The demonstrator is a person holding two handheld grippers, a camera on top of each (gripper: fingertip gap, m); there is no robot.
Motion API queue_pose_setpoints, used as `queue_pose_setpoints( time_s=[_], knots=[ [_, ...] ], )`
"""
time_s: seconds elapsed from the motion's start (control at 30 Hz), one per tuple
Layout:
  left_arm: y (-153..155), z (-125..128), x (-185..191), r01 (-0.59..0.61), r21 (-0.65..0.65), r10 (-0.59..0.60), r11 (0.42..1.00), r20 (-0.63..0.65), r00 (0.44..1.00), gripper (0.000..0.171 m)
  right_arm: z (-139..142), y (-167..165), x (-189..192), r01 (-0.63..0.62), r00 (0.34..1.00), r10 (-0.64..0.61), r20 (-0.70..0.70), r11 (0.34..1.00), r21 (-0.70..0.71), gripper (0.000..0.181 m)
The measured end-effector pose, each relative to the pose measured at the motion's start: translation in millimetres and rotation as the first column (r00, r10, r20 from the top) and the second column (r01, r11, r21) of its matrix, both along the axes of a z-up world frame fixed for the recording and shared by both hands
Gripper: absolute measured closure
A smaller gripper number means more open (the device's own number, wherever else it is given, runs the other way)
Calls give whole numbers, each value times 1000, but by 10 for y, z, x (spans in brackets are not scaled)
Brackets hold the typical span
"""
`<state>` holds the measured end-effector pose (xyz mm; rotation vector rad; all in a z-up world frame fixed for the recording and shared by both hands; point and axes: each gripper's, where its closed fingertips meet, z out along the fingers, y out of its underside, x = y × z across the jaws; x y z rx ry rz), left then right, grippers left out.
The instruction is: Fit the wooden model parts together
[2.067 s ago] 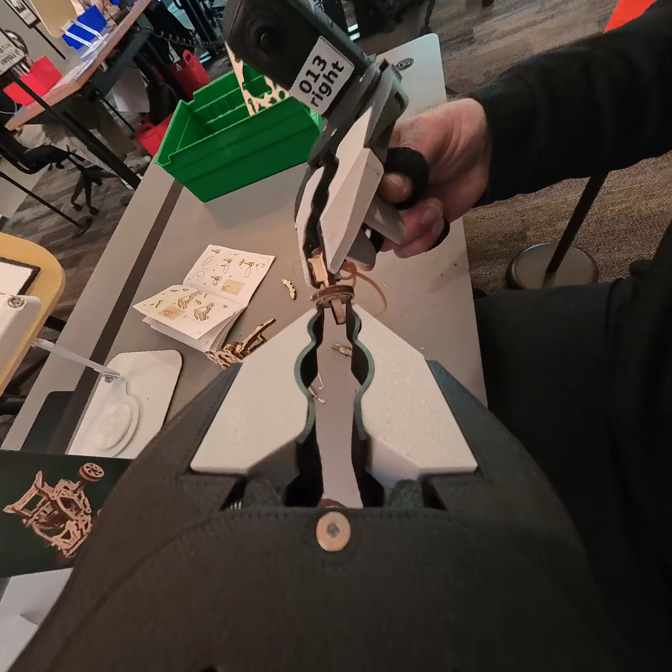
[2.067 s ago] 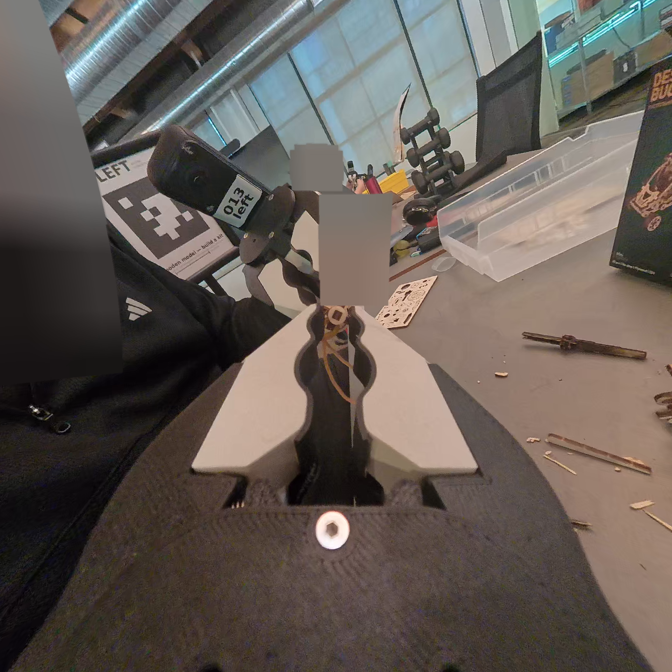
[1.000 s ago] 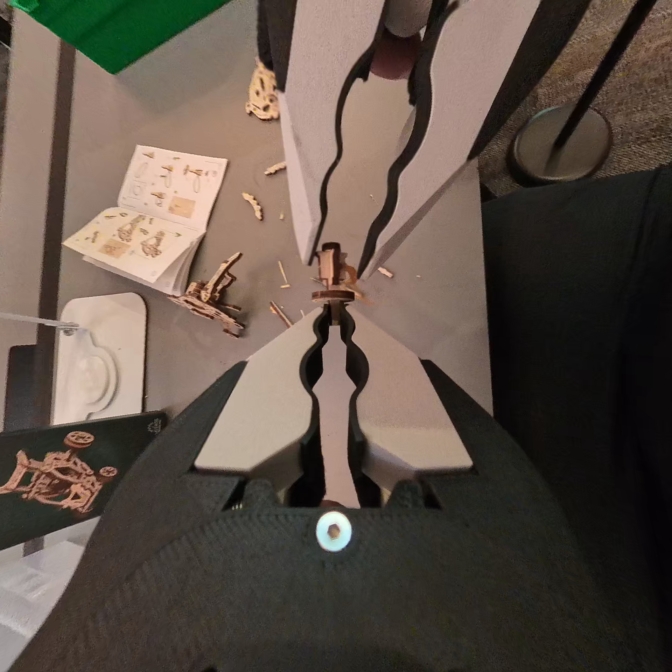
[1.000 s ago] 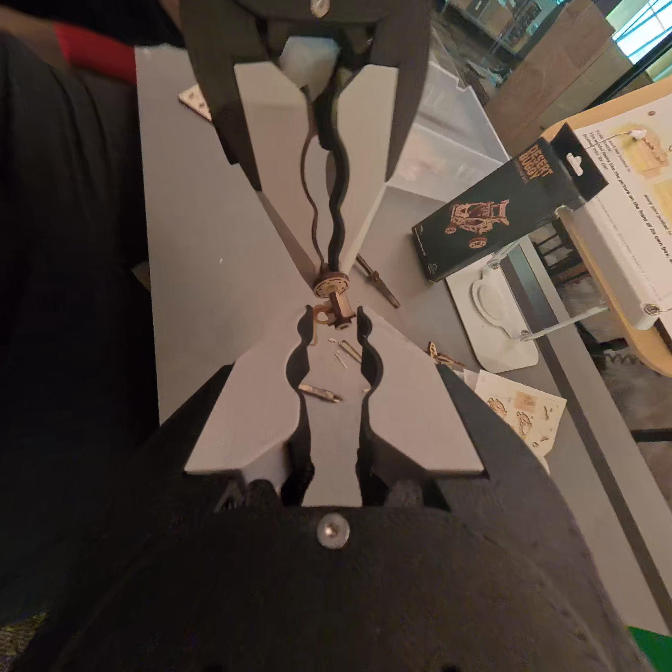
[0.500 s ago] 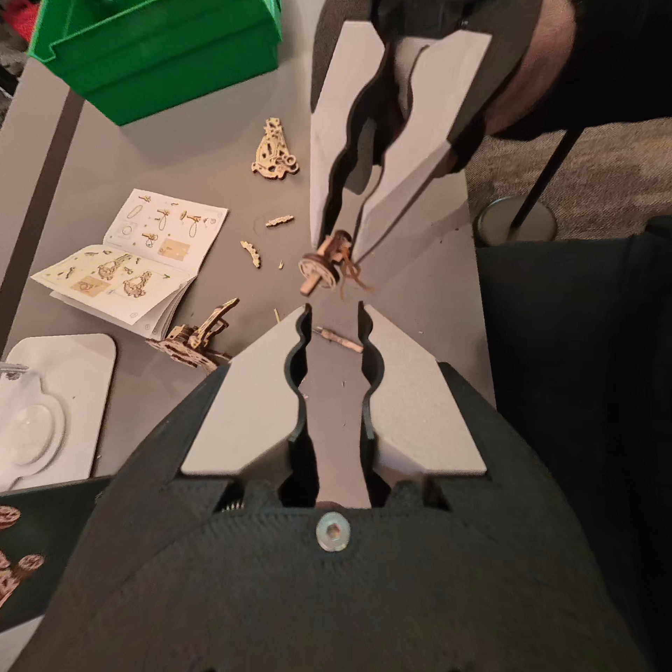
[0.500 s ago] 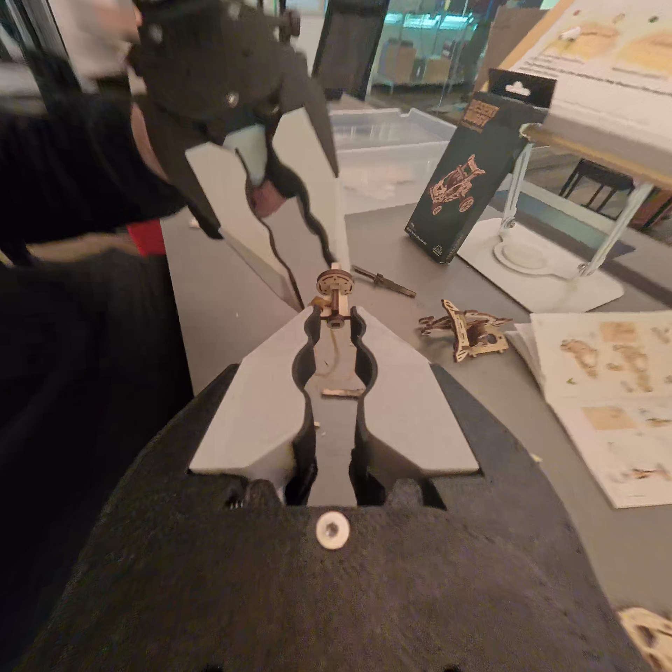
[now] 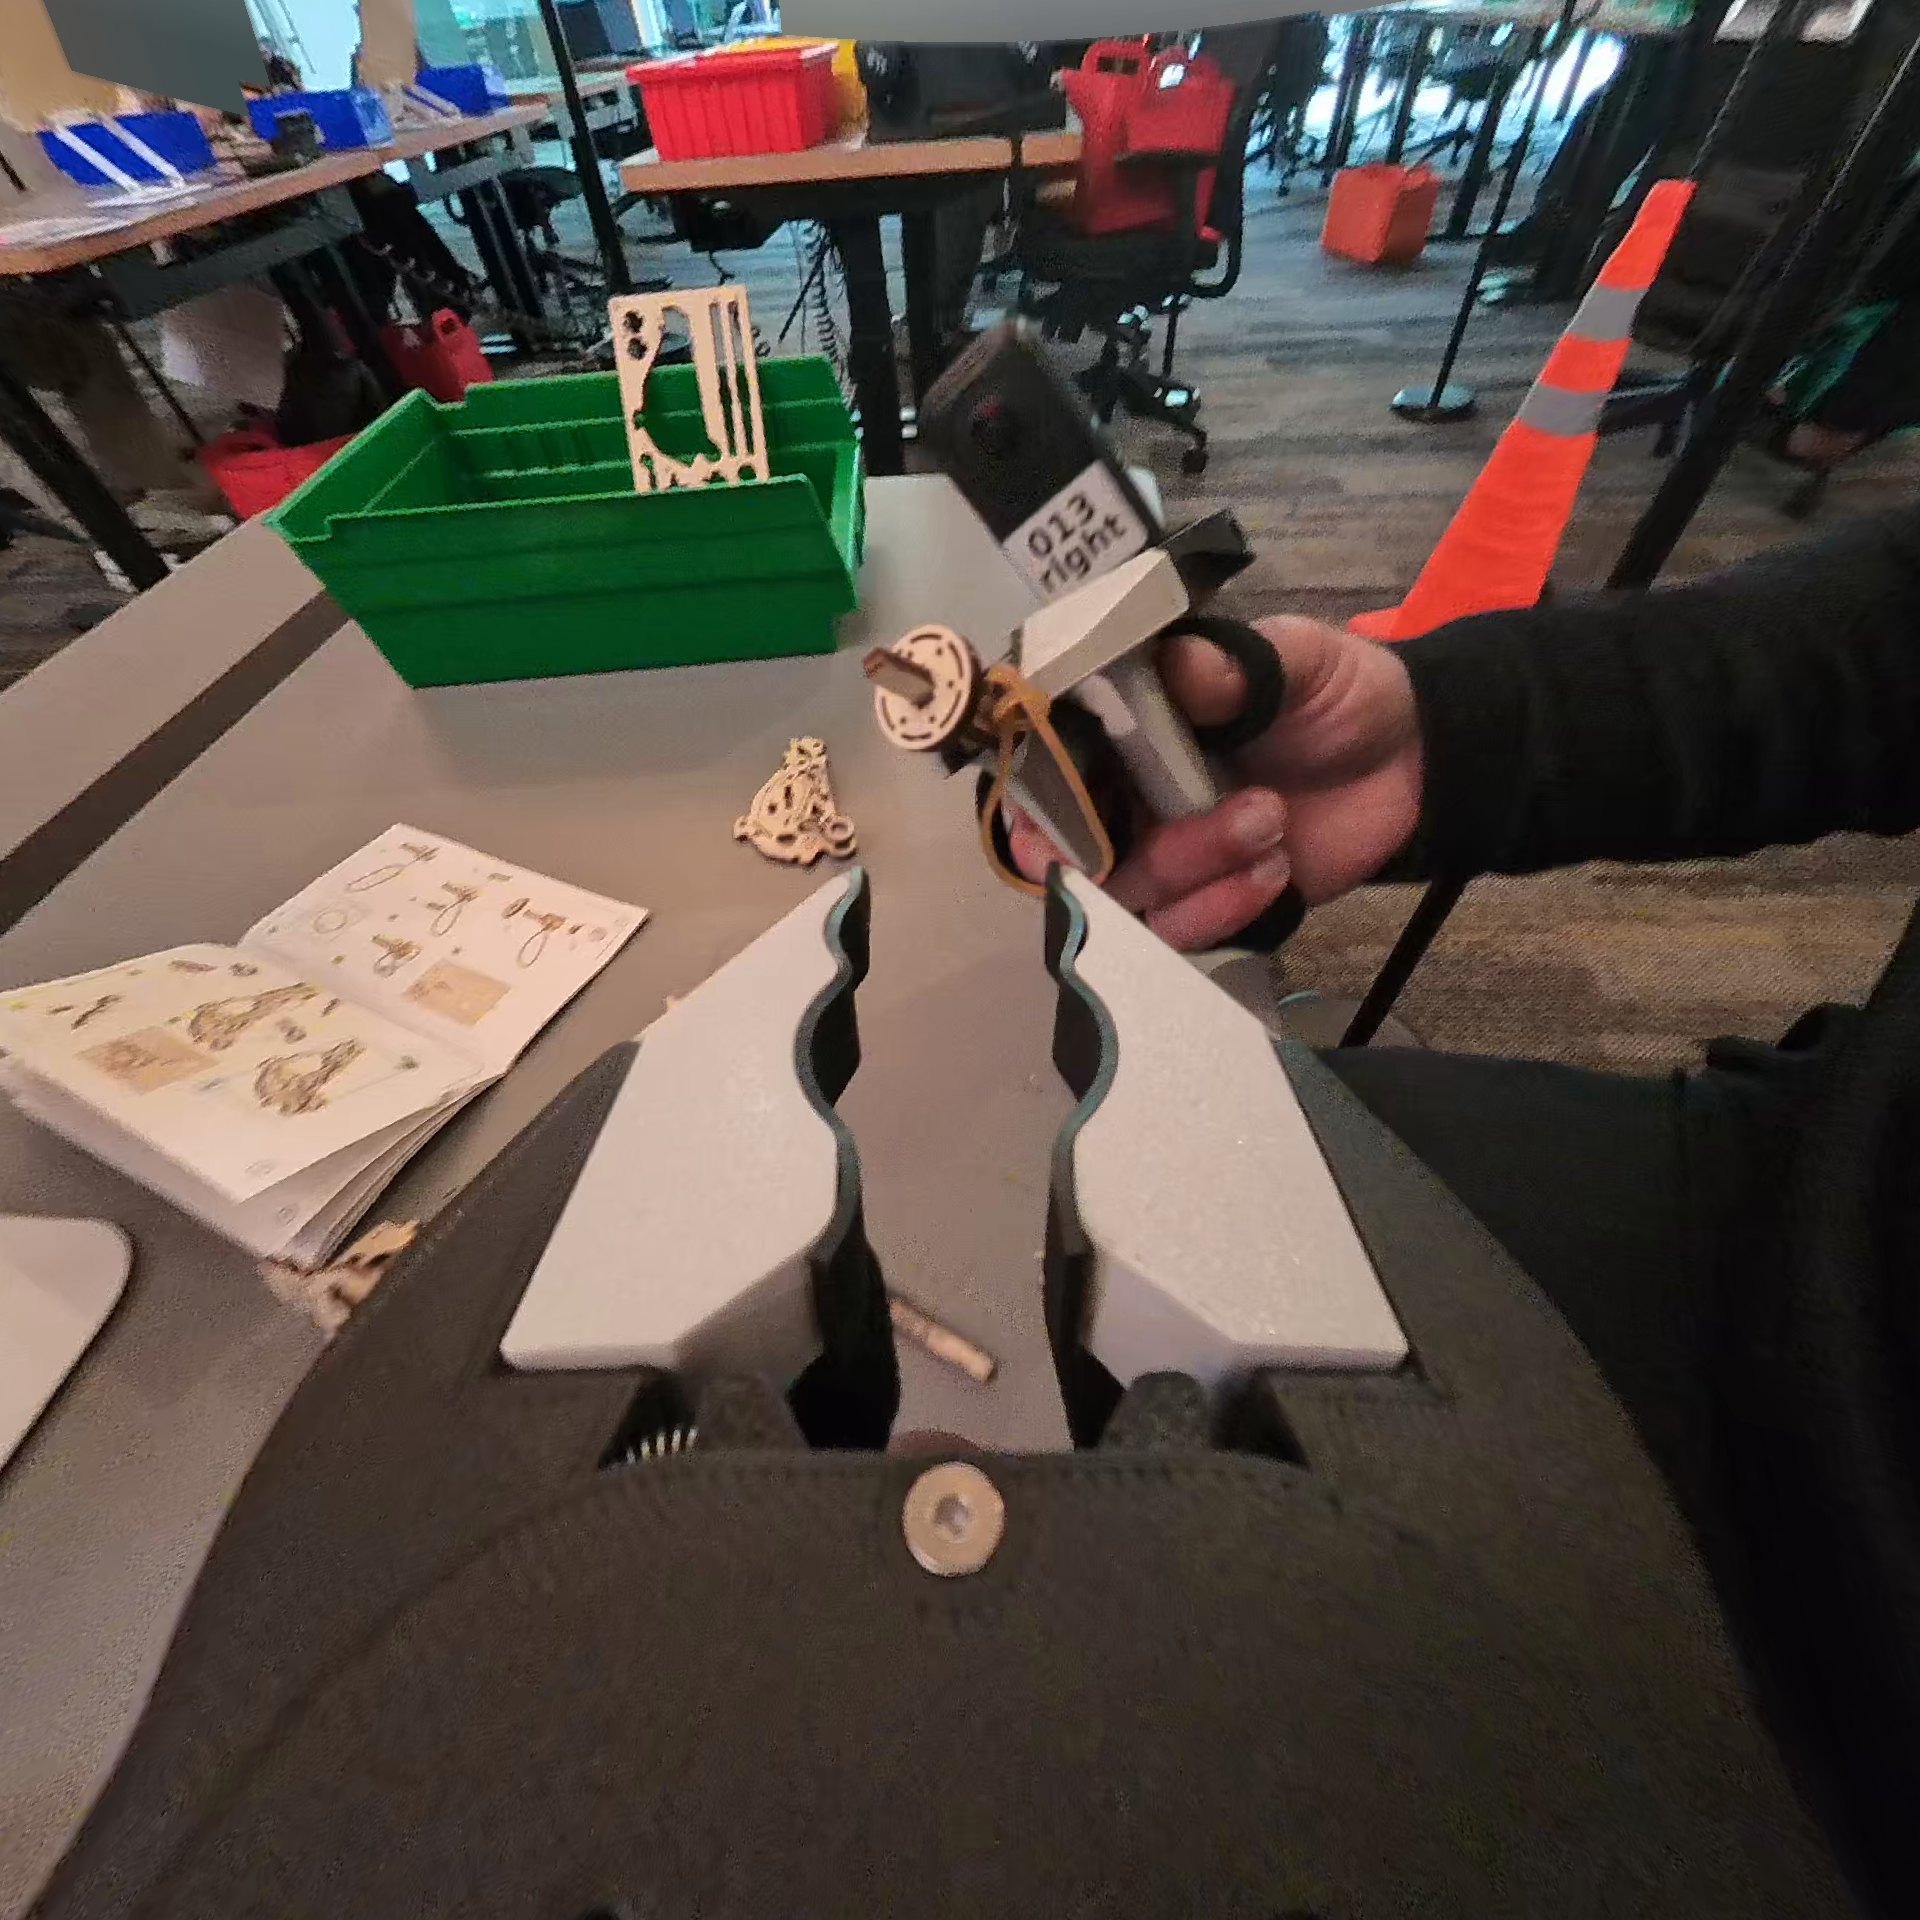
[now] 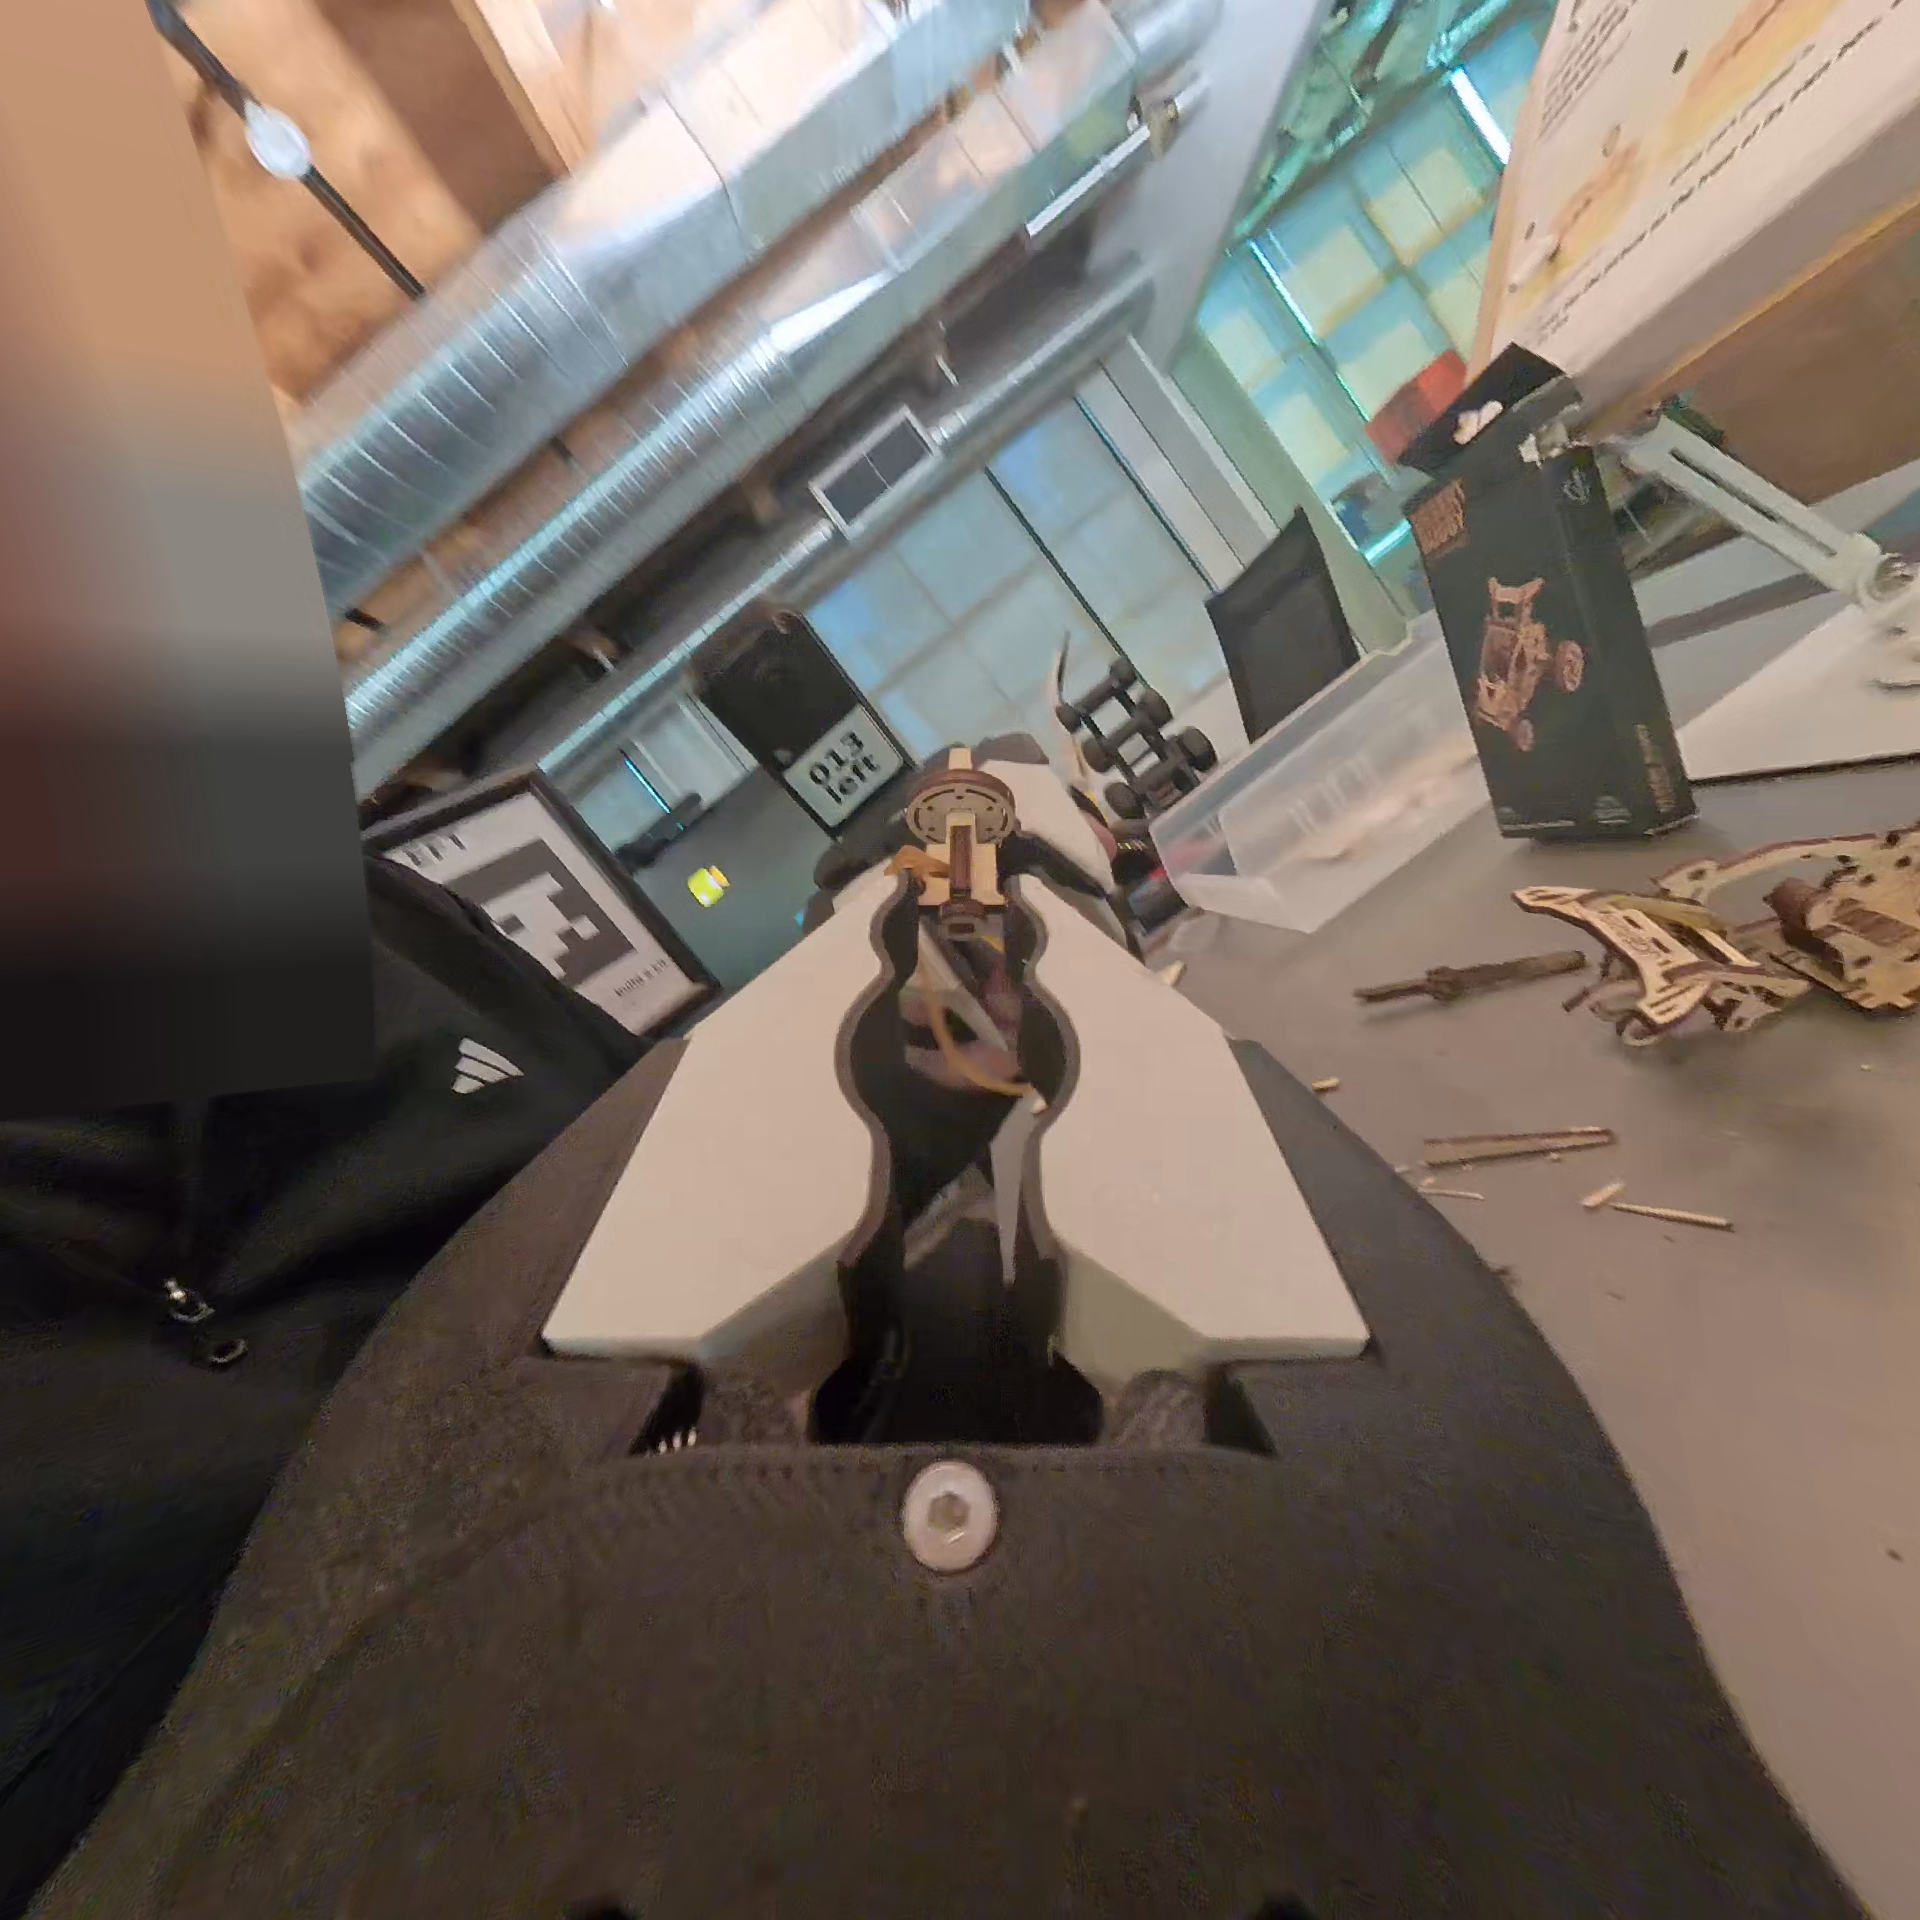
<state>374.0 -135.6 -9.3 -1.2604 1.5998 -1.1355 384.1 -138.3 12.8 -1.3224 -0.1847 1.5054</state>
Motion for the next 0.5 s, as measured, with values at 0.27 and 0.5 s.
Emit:
queue_pose_setpoints(
  time_s=[0.27,0.5],
  knots=[
    [-136,264,157,77,-221,-34,972,193,981,141,28,-62,45,77,997,-77,-4,994,81,168],
    [-118,330,153,184,-388,-72,903,285,956,153,29,-62,-21,141,969,-170,181,977,159,168]
  ],
)
